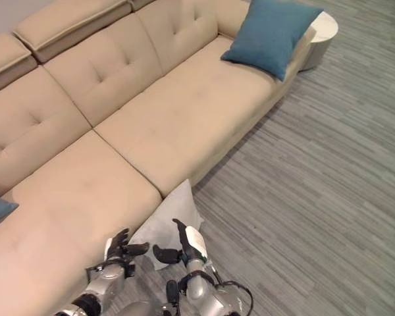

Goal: Pick up all the scattered cushions and arrange them neatly on the sofa.

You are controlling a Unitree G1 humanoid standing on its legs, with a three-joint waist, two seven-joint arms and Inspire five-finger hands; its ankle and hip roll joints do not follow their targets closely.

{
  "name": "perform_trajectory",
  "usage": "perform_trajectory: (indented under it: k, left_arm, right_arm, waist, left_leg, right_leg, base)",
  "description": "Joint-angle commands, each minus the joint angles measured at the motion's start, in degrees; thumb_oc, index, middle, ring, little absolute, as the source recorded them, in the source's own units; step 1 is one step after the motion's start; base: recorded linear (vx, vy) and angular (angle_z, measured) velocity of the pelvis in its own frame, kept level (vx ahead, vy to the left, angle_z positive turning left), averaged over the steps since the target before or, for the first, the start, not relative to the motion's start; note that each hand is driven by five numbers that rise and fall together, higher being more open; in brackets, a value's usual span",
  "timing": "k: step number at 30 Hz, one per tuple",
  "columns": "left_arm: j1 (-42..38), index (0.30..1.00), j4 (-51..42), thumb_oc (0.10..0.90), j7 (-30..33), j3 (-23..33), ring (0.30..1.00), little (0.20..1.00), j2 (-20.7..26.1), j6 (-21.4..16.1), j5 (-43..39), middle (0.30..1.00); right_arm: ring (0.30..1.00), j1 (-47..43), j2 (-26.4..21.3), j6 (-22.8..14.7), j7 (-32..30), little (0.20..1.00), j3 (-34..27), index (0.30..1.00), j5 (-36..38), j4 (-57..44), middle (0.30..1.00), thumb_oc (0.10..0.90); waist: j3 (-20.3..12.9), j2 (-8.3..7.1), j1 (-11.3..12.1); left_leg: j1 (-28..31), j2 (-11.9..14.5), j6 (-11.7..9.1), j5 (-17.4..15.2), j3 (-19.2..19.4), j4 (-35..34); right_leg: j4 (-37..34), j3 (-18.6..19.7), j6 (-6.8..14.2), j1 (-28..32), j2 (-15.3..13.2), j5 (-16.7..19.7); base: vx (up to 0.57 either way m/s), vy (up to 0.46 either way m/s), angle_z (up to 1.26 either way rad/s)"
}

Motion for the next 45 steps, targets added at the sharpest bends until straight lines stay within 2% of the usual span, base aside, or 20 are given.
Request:
perform_trajectory:
  k: [1,2,4,8,9,10,12,14,16,17,18,20,22,24,25,28,34,37,39,45]
  left_arm:
    - [-2.44,0.900,1.69,0.800,1.43,-0.13,0.900,0.900,-3.81,-2.42,2.01,0.900]
    - [-2.48,0.900,1.94,0.800,0.99,0.01,0.900,0.900,-4.16,-2.62,1.67,0.900]
    - [-2.16,0.900,3.57,0.800,1.38,0.11,0.900,0.900,-4.93,-2.19,0.88,0.900]
    - [-1.60,0.900,4.19,0.800,1.34,-0.20,0.900,0.900,-5.88,-2.67,-0.53,0.900]
    - [-0.84,0.900,4.17,0.800,1.26,-0.82,0.900,0.900,-6.23,-2.89,-1.60,0.900]
    - [-0.84,0.900,4.17,0.800,1.26,-0.83,0.900,0.900,-6.23,-2.89,-1.60,0.900]
    - [-0.01,0.900,3.31,0.800,1.18,-2.04,0.900,0.900,-6.56,-3.29,-2.37,0.900]
    - [-0.69,0.900,3.35,0.800,1.38,-2.64,0.900,0.900,-7.33,-3.85,-4.62,0.900]
    - [-1.89,0.900,3.47,0.800,1.45,-3.02,0.900,0.900,-7.64,-4.09,-5.98,0.900]
    - [-3.35,0.900,2.61,0.800,1.83,-3.34,0.900,0.900,-7.80,-4.40,-7.62,0.900]
    - [-4.09,0.900,1.65,0.800,2.41,-3.23,0.900,0.900,-7.47,-4.83,-8.41,0.900]
    - [-5.35,0.900,-0.59,0.800,2.83,-2.56,0.900,0.900,-6.01,-5.70,-9.11,0.900]
    - [-7.97,0.900,-0.76,0.800,3.86,-1.68,0.900,0.900,-4.51,-5.49,-9.06,0.900]
    - [-10.15,0.900,-2.67,0.800,5.02,-0.27,0.900,0.900,-2.10,-5.69,-8.53,0.900]
    - [-11.13,0.900,-5.97,0.800,6.61,2.47,0.900,0.900,-0.17,-6.78,-8.70,0.900]
    - [-10.55,0.900,-13.91,0.800,7.59,7.01,0.900,0.900,3.90,-11.79,-12.04,0.900]
    - [-12.27,0.900,-15.79,0.800,9.58,9.88,0.900,0.900,7.76,-12.75,-10.37,0.900]
    - [-13.64,0.900,-15.26,0.800,9.97,10.46,0.900,0.900,8.40,-12.66,-9.51,0.900]
    - [-16.25,0.900,-13.40,0.800,10.22,9.98,0.900,0.900,8.20,-12.30,-8.79,0.900]
    - [-19.35,0.900,-9.81,0.800,9.53,9.23,0.900,0.900,5.50,-11.59,-10.06,0.900]
  right_arm:
    - [0.900,-0.90,-0.60,-1.56,-2.05,0.900,-0.69,0.900,-1.80,-4.46,0.900,0.800]
    - [0.900,-0.21,-0.55,-1.41,-2.31,0.900,-1.55,0.900,-1.64,-3.89,0.900,0.800]
    - [0.900,0.03,-0.27,-1.14,-3.13,0.900,-1.52,0.900,-2.39,-4.02,0.900,0.800]
    - [0.900,0.55,-0.82,-1.83,-3.69,0.900,-1.65,0.900,-1.74,-5.39,0.900,0.800]
    - [0.900,0.22,-0.97,-1.87,-4.44,0.900,-1.55,0.900,-1.23,-5.57,0.900,0.800]
    - [0.900,0.22,-0.96,-1.88,-4.45,0.900,-1.54,0.900,-1.23,-5.56,0.900,0.800]
    - [0.900,-0.82,-1.42,-1.51,-5.15,0.900,-0.45,0.900,-1.70,-5.66,0.900,0.800]
    - [0.900,-2.17,-1.61,-0.98,-6.83,0.900,0.02,0.900,-1.43,-5.21,0.900,0.800]
    - [0.900,-3.27,-1.82,-0.56,-8.23,0.900,0.24,0.900,-0.87,-5.00,0.900,0.800]
    - [0.900,-4.53,-1.92,1.23,-10.36,0.900,0.44,0.900,-0.62,-4.85,0.900,0.800]
    - [0.900,-5.46,-1.67,2.06,-11.90,0.900,0.57,0.900,-0.32,-4.64,0.900,0.800]
    - [0.900,-6.50,-1.12,2.78,-13.98,0.900,1.23,0.900,-0.66,-4.59,0.900,0.800]
    - [0.900,-7.34,-0.91,3.15,-15.18,0.900,2.16,0.900,-1.58,-5.18,0.900,0.800]
    - [0.900,-7.40,-1.67,3.77,-15.62,0.900,2.96,0.900,-3.09,-7.55,0.900,0.800]
    - [0.900,-8.23,-5.63,4.69,-15.12,0.900,-0.27,0.900,-3.15,-7.15,0.900,0.800]
    - [0.900,-8.14,-2.98,1.98,-19.13,0.900,-2.92,0.900,-1.67,-0.73,0.900,0.800]
    - [0.900,-12.56,-0.21,0.71,-23.13,0.900,-5.45,0.900,-0.24,-0.19,0.900,0.800]
    - [0.900,-14.84,-0.59,-0.47,-25.52,0.900,-7.08,0.900,0.16,-3.38,0.900,0.800]
    - [0.900,-19.09,-0.80,-1.53,-27.03,0.900,-7.79,0.900,0.47,-5.37,0.900,0.800]
    - [0.900,-22.19,-0.95,-4.43,-27.38,0.900,-9.83,0.900,3.06,-10.95,0.900,0.800]
  waist:
    - [-0.05,-1.42,-2.76]
    - [-0.14,-1.93,-2.81]
    - [-0.93,-2.45,-2.59]
    - [-1.74,-2.07,-2.40]
    - [-1.79,-1.95,-2.10]
    - [-1.80,-1.93,-2.18]
    - [-1.66,-1.89,-1.40]
    - [-0.46,-1.60,-1.10]
    - [0.26,-1.64,-1.39]
    - [0.68,-1.61,-2.27]
    - [1.23,-1.45,-2.62]
    - [2.32,-0.72,-2.00]
    - [3.01,0.33,-1.63]
    - [3.29,1.08,-1.09]
    - [3.59,1.64,-0.70]
    - [4.41,2.77,-0.05]
    - [7.12,4.34,0.72]
    - [9.04,4.28,0.57]
    - [10.89,4.01,0.35]
    - [12.70,3.20,-0.52]
  left_leg:
    - [-2.11,2.49,-2.81,-5.71,-3.45,3.20]
    - [-2.37,2.23,-3.08,-6.07,-4.32,3.91]
    - [-2.77,2.64,-3.76,-6.19,-5.90,4.31]
    - [-2.71,4.89,-5.22,-4.89,-8.51,2.82]
    - [-2.79,6.31,-6.16,-3.91,-10.32,2.22]
    - [-2.81,6.32,-6.18,-3.89,-10.42,2.20]
    - [-3.08,8.40,-7.47,-1.79,-12.00,-0.40]
    - [-5.53,8.84,-8.11,0.21,-12.77,-0.88]
    - [-7.93,8.90,-8.36,1.19,-12.07,-0.48]
    - [-10.09,10.61,-8.59,1.86,-5.49,-0.25]
    - [-11.71,11.95,-8.93,2.98,-1.93,0.31]
    - [-13.61,13.37,-9.24,4.27,-1.30,-0.67]
    - [-15.04,13.54,-9.18,6.08,-1.60,-3.16]
    - [-16.19,12.86,-9.15,7.31,-1.83,-5.21]
    - [-17.11,12.52,-9.08,7.76,-1.89,-5.80]
    - [-18.37,12.18,-9.02,8.56,-1.43,-6.71]
    - [-21.99,11.06,-8.89,9.13,-0.62,-6.67]
    - [-23.59,10.34,-9.22,8.26,-0.37,-5.87]
    - [-27.75,10.26,-9.27,7.40,-0.44,-1.48]
    - [-31.27,10.12,-9.24,5.88,-0.89,3.04]
  right_leg:
    - [-12.84,11.28,1.48,5.82,2.06,11.51]
    - [-14.27,11.34,2.41,6.92,2.22,11.60]
    - [-15.59,8.78,2.67,8.82,2.24,10.81]
    - [-15.83,6.37,1.39,9.59,4.73,8.26]
    - [-15.52,4.95,0.08,9.98,6.36,6.60]
    - [-15.51,4.85,0.06,10.00,6.37,6.57]
    - [-16.32,1.98,-1.48,10.28,8.25,5.51]
    - [-16.52,-0.20,-1.90,9.57,8.60,5.29]
    - [-16.24,-1.69,-2.10,8.71,8.20,5.17]
    - [-15.52,-4.06,-2.48,7.65,7.29,4.52]
    - [-14.87,-5.17,-2.54,6.88,6.79,4.26]
    - [-11.84,-6.39,-2.52,4.61,6.39,3.43]
    - [-8.73,-7.10,-2.63,1.31,6.00,2.97]
    - [-6.58,-7.09,-2.92,-1.93,5.62,3.03]
    - [-6.15,-7.31,-2.96,-3.45,5.35,3.35]
    - [-6.69,-7.09,-2.80,-5.28,5.09,3.90]
    - [-6.28,-6.07,-1.96,-10.02,3.68,5.63]
    - [-5.18,-5.45,-1.26,-12.14,2.67,4.64]
    - [-4.49,-5.02,-1.46,-14.53,2.29,4.95]
    - [-4.56,-3.88,-1.81,-15.86,2.42,5.46]
  base:
    - [0.19,-0.246,0.84]
    - [0.15,-0.243,0.96]
    - [0.11,-0.263,1.08]
    - [0.07,-0.261,0.38]
    - [0.03,-0.186,0.47]
    - [0.07,-0.348,0.47]
    - [0.03,-0.254,0.40]
    - [-0.10,-0.119,0.44]
    - [-0.14,-0.049,0.67]
    - [-0.11,0.004,0.92]
    - [-0.16,0.012,1.10]
    - [-0.09,0.021,0.82]
    - [-0.10,0.042,0.36]
    - [-0.10,0.098,0.22]
    - [-0.06,0.101,0.23]
    - [-0.05,0.096,0.21]
    - [-0.06,0.109,0.01]
    - [-0.01,0.072,-0.03]
    - [-0.08,0.020,-0.05]
    - [-0.03,0.000,0.01]
